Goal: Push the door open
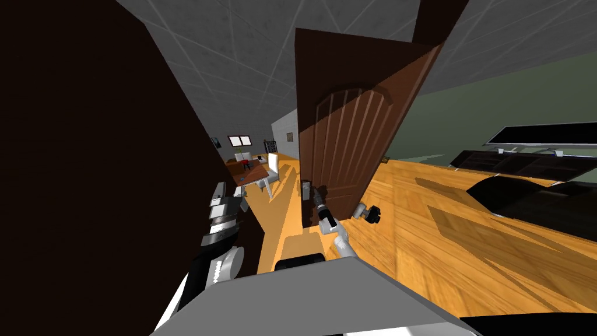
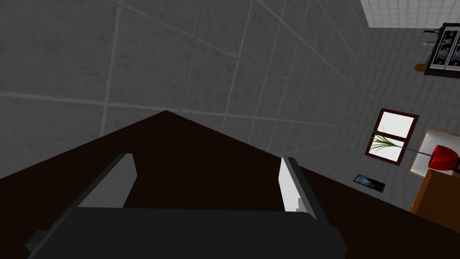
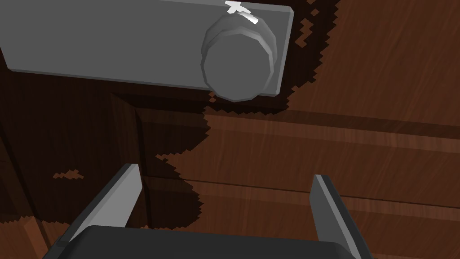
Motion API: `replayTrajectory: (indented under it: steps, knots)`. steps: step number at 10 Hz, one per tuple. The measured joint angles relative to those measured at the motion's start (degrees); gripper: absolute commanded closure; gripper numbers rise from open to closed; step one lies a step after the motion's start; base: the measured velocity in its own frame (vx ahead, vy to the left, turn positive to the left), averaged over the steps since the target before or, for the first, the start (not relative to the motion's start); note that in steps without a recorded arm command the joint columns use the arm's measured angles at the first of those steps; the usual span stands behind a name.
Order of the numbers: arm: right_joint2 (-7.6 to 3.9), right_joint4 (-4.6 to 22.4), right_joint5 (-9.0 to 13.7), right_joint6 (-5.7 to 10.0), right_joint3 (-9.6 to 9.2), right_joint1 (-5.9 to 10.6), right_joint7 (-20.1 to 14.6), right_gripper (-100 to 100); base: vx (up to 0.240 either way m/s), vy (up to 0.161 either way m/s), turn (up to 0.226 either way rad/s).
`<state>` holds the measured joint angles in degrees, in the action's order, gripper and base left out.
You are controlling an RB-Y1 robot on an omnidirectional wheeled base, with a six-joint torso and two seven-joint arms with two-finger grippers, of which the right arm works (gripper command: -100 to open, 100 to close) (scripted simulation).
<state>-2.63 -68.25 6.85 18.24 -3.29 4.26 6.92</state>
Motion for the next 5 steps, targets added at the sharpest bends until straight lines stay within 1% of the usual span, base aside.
replayTrajectory:
  steps: [2,3,4,5]
  knots:
    - [1.37,-0.91,0.19,-1.03,-0.47,-0.11,-0.05,-100,-0.230,0.048,-0.029]
    - [2.52,-0.79,0.16,-1.17,-0.56,0.01,0.11,-100,-0.095,0.011,-0.002]
    - [2.66,-0.75,0.16,-1.18,-0.58,0.01,0.17,-100,0.110,0.005,0.029]
    - [1.78,-0.97,0.16,-1.16,-0.53,-0.19,0.13,-100,0.170,0.021,0.022]
